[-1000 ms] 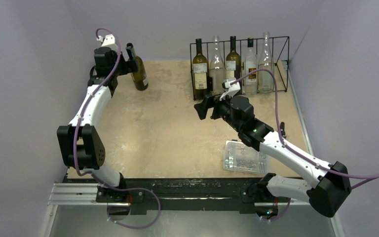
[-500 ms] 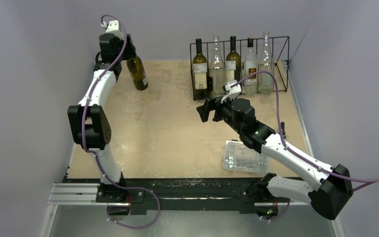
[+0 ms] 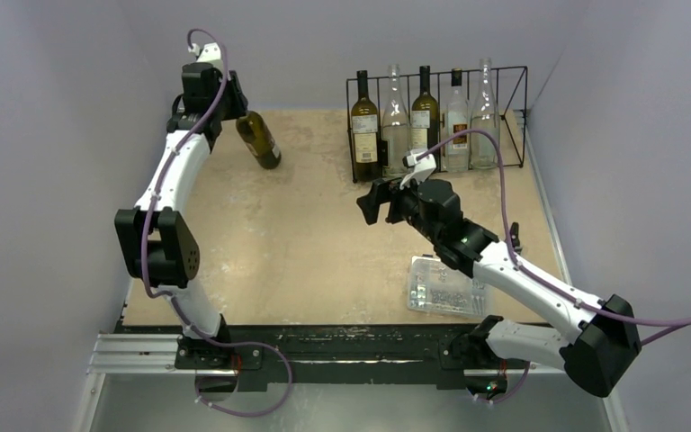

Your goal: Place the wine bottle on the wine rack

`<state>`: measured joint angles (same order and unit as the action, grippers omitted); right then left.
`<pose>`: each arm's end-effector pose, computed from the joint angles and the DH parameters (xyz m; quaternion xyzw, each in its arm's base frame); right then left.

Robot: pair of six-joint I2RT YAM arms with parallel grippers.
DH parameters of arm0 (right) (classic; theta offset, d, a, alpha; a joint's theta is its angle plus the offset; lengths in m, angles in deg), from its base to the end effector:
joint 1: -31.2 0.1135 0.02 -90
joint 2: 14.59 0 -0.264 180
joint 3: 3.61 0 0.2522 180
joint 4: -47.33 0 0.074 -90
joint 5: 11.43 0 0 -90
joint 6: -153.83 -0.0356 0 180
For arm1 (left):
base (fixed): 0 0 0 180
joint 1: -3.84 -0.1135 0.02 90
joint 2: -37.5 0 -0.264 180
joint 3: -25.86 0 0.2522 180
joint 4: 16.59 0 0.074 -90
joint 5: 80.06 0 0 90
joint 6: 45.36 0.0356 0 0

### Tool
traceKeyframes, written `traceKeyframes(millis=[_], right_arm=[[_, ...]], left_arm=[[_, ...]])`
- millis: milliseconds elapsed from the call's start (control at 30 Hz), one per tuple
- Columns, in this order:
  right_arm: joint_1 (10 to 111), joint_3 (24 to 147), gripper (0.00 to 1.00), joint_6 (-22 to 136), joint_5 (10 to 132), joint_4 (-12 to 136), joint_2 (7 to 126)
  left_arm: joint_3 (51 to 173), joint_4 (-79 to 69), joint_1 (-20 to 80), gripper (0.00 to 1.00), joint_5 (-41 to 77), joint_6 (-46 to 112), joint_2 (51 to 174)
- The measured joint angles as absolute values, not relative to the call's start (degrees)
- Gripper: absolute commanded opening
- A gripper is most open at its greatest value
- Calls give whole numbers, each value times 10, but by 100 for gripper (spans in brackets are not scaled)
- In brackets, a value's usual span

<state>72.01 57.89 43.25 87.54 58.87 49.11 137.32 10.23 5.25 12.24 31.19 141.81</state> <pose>0.2012 0.1664 0.3146 -0.0902 0.7805 0.2613 0.5607 0.4385 -0.0122 0.3638 -0.0742 0.8140 -0.0907 0.5689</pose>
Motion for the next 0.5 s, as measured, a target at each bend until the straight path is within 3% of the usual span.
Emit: traceKeyframes(millis=[500], right_arm=[[720, 573, 99, 413, 846, 582, 521]], left_arm=[[1192, 281, 210, 0, 77, 288, 1157]])
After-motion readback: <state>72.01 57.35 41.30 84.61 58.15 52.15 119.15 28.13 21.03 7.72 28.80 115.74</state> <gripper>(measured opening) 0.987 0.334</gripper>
